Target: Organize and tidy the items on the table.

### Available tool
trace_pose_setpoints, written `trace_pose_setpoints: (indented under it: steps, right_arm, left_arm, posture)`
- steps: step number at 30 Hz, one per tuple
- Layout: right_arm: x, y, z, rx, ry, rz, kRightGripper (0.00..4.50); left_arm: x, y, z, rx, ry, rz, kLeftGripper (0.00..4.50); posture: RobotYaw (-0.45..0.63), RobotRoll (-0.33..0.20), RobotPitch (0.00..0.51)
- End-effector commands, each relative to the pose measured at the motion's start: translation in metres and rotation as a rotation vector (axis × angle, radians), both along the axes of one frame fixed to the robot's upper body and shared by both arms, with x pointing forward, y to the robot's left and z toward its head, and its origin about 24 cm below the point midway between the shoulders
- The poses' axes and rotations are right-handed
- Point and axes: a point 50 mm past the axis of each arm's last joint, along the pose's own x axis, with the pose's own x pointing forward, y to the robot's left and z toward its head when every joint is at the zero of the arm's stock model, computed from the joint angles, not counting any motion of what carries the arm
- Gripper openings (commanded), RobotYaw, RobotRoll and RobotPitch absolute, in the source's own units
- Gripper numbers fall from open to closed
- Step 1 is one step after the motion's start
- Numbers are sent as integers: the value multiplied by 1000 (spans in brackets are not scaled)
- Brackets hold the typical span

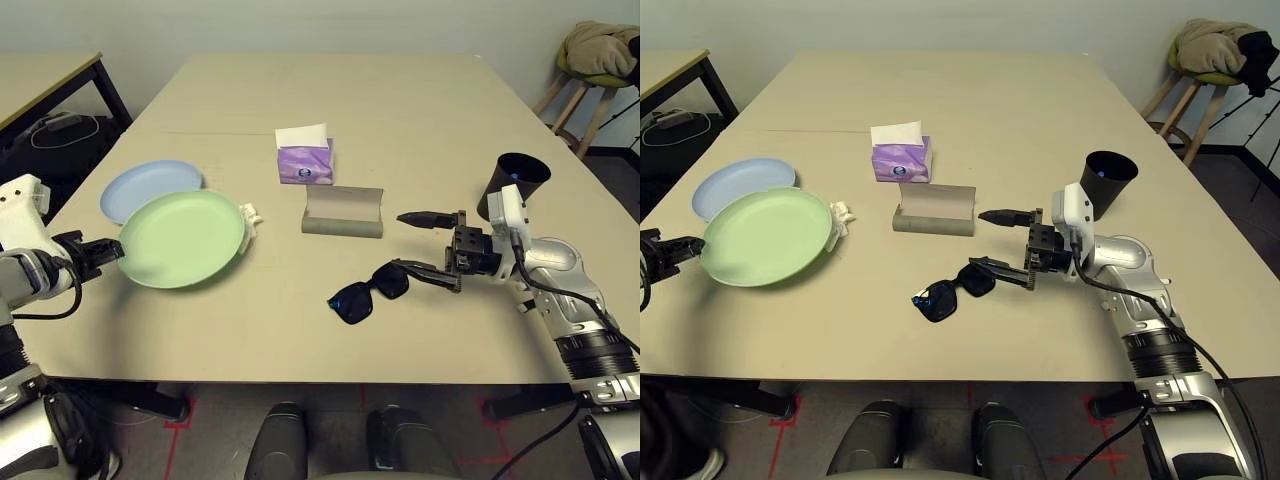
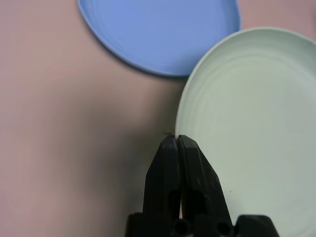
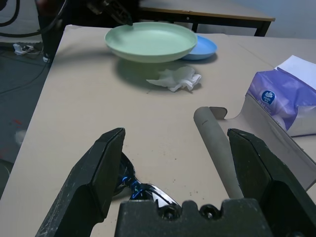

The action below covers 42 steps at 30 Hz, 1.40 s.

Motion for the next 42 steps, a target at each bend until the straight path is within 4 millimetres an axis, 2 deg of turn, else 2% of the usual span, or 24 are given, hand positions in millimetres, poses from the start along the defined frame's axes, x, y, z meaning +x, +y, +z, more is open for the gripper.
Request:
trace_pose_setpoints:
  steps: [1,11,16,26,29,34,42]
  right_arm:
    - [2,5,2,17,5,0,4500]
    - [6,8,8,67,25,-35,4500]
    - [5,6,5,74,34,-48,4500]
    - [2,10,2,85,36,-52,4500]
    - [1,11,2,89,37,-54,4500]
    - [0,10,1,94,38,-60,4500]
    - [-2,8,1,93,37,-73,4500]
  left_arm:
    - [7,-5,4,-15,-23,20,20]
    - [42,-18,-1,-5,-13,127,20]
    - [64,-13,6,-8,-88,304,20]
    - [95,-7,16,34,-178,626,20]
    - [101,-8,17,37,-207,735,20]
    - [108,-11,12,52,-202,809,20]
    - [105,-5,3,77,-179,891,20]
  posture:
    - [239,0,51]
    - [230,0,52]
    - [222,0,48]
    - [219,0,45]
    - [217,0,46]
    - [204,0,46]
    - [192,0,47]
